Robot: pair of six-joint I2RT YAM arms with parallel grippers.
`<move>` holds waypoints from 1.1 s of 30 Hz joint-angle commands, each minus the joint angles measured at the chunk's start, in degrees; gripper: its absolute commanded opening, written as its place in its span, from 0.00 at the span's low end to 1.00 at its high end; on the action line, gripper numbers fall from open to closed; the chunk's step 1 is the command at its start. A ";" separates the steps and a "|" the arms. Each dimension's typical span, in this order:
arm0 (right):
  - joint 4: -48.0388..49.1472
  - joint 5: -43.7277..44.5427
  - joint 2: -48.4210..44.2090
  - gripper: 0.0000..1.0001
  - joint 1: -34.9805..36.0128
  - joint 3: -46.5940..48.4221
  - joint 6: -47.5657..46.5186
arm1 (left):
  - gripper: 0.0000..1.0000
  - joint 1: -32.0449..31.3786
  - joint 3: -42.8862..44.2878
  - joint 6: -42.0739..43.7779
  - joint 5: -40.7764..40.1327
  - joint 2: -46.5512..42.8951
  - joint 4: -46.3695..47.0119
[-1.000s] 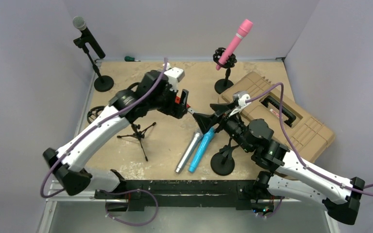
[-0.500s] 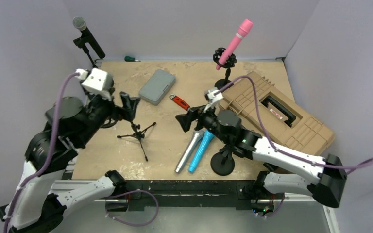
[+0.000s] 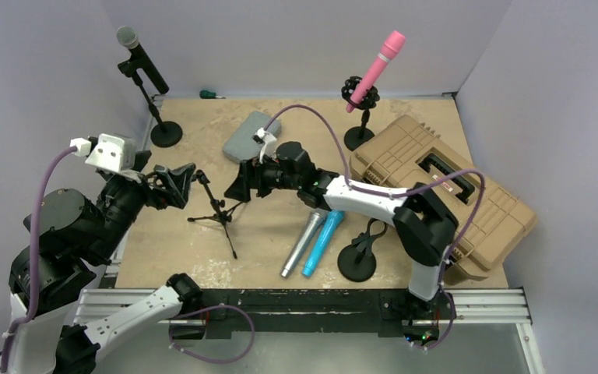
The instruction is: Remove the microphone from the stand
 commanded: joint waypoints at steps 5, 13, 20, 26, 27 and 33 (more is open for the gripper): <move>12.37 -22.98 10.08 0.80 -0.68 3.10 8.28 | 0.91 0.22 -3.56 -0.28 -0.42 -2.14 -0.81; 19.80 -26.81 14.61 0.76 -0.97 3.96 10.18 | 0.91 0.23 -4.68 0.18 0.10 -2.09 -0.42; 19.90 -25.96 17.39 0.67 -2.29 6.49 9.89 | 0.91 0.26 -4.69 0.42 0.21 -1.87 -0.34; 19.73 -26.19 19.40 0.62 -2.53 9.01 9.67 | 0.92 0.26 -4.45 0.56 0.27 -1.54 -0.32; 19.47 -26.19 19.55 0.60 -2.53 9.31 9.56 | 0.92 0.23 -4.39 0.56 0.32 -1.44 -0.34; 19.83 -26.76 19.95 0.55 -2.53 9.71 9.49 | 0.92 0.27 -4.21 0.39 0.79 -0.87 -0.15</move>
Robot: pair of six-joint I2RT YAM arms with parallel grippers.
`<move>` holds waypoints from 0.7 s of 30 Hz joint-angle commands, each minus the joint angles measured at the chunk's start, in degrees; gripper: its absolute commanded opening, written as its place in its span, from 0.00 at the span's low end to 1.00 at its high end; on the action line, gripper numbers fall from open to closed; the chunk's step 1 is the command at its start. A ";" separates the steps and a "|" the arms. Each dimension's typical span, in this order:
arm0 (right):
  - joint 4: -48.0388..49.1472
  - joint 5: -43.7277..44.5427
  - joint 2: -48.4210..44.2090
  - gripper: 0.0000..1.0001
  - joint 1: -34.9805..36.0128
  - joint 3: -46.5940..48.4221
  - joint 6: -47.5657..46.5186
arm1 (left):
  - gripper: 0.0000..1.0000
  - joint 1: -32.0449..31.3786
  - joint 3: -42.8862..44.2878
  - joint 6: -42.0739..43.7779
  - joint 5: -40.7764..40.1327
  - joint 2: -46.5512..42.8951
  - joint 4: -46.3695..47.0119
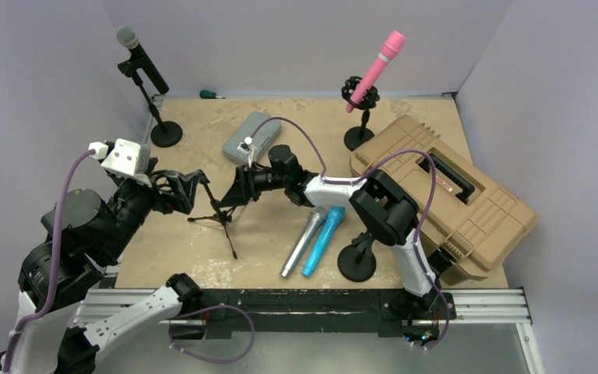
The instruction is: Remove the microphone from the stand
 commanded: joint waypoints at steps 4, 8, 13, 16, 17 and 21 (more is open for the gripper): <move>2.83 -1.40 -0.66 0.50 0.03 2.20 -0.61 | 0.92 0.27 0.48 0.62 0.77 1.45 1.83; 3.44 -1.48 -0.57 0.43 0.03 2.10 -0.70 | 0.92 0.21 0.69 0.47 1.32 1.71 1.88; 3.63 -0.71 -1.04 0.26 0.03 1.24 -1.96 | 0.92 0.24 0.47 0.27 1.22 1.62 1.72; 2.68 0.86 -1.43 0.11 0.05 0.53 -3.93 | 0.92 0.28 0.43 0.10 1.20 1.53 1.54; 1.82 1.55 -1.66 0.05 0.03 0.36 -5.00 | 0.92 0.24 0.38 -0.05 1.22 1.53 1.52; -2.27 6.52 -2.99 0.00 0.03 -0.73 -10.38 | 0.92 0.28 0.34 -0.39 1.55 1.46 1.47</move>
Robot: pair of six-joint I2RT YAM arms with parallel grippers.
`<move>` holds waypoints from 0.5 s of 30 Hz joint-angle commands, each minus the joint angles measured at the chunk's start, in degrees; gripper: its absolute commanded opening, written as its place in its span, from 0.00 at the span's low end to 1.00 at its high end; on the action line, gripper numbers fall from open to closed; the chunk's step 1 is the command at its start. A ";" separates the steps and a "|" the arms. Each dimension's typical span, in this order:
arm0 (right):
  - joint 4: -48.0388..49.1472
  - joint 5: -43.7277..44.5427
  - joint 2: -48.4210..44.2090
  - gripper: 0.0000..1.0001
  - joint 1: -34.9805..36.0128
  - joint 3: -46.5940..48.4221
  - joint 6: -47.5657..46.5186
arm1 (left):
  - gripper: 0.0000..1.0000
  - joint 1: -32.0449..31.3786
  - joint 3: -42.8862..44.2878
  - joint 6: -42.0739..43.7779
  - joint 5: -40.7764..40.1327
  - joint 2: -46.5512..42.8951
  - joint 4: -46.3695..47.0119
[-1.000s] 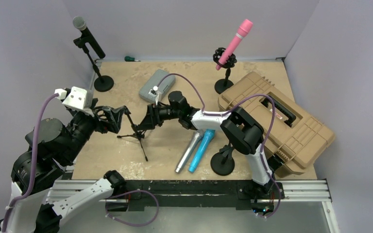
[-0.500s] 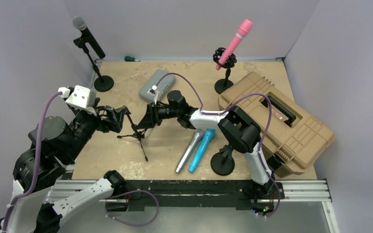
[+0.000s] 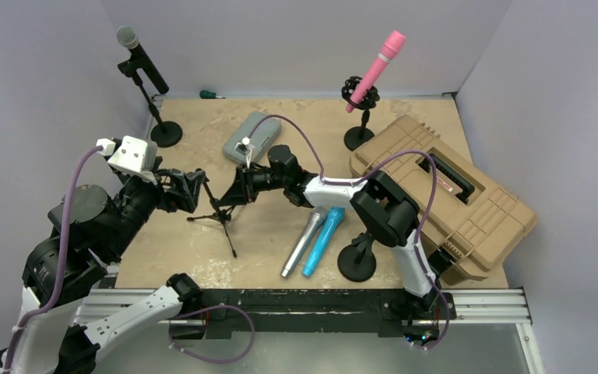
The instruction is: Remove the microphone from the stand
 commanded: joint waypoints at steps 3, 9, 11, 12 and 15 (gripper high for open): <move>-9.26 12.22 -4.41 0.00 0.08 -1.32 -12.60 | 0.92 0.21 0.16 -0.46 0.83 0.28 1.42; -15.67 24.06 -7.55 0.00 2.35 -1.51 -23.70 | 0.92 0.28 0.59 -0.85 1.35 0.18 1.57; -17.63 28.25 -8.22 0.00 3.78 -0.78 -27.28 | 0.92 0.20 0.60 -0.85 1.27 0.00 1.68; -18.81 30.49 -8.49 0.00 4.64 -0.38 -29.61 | 0.92 0.22 0.60 -0.85 1.23 -0.02 1.71; -21.09 38.56 -9.27 0.00 7.59 0.44 -33.96 | 0.92 0.29 0.68 -0.99 1.18 -0.16 1.53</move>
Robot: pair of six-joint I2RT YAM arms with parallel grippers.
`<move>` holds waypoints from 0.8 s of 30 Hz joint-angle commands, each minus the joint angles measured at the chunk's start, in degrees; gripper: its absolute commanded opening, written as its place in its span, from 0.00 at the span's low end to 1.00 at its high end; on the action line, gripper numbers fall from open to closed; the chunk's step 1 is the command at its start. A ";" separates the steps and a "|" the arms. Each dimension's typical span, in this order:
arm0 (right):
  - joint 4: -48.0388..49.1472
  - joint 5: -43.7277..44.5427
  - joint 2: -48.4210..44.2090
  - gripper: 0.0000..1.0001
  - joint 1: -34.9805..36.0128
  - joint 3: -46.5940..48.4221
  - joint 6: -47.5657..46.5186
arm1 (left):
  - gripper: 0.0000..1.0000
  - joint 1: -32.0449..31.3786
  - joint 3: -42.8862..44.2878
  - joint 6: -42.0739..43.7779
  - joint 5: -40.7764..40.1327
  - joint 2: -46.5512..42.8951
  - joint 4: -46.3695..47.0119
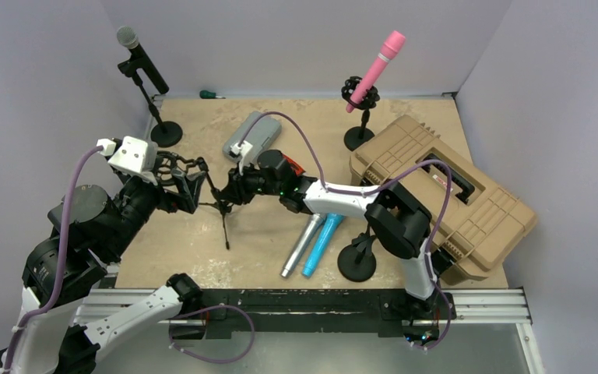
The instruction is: Remove the microphone from the stand
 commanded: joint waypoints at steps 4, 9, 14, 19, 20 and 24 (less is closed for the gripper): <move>-7.07 25.31 -3.64 0.00 6.18 -0.02 -14.32 | 0.92 0.28 0.58 -1.31 0.44 -0.35 1.42; -5.06 35.86 -6.12 0.00 8.71 -2.31 -17.66 | 0.92 0.20 0.62 -1.47 0.42 -0.62 1.48; -2.07 44.46 -7.27 0.00 11.35 -3.77 -23.79 | 0.92 0.30 0.71 -1.63 0.61 -0.53 1.48; -0.61 48.33 -6.87 0.00 13.01 -3.51 -27.51 | 0.92 0.31 0.71 -1.73 0.53 -0.62 1.39; -0.68 48.47 -6.67 0.00 13.14 -3.24 -27.69 | 0.92 0.28 0.69 -1.79 0.53 -0.62 1.41; -0.31 45.84 -7.33 0.04 13.13 -3.76 -26.44 | 0.92 0.23 0.72 -1.82 0.44 -0.57 1.30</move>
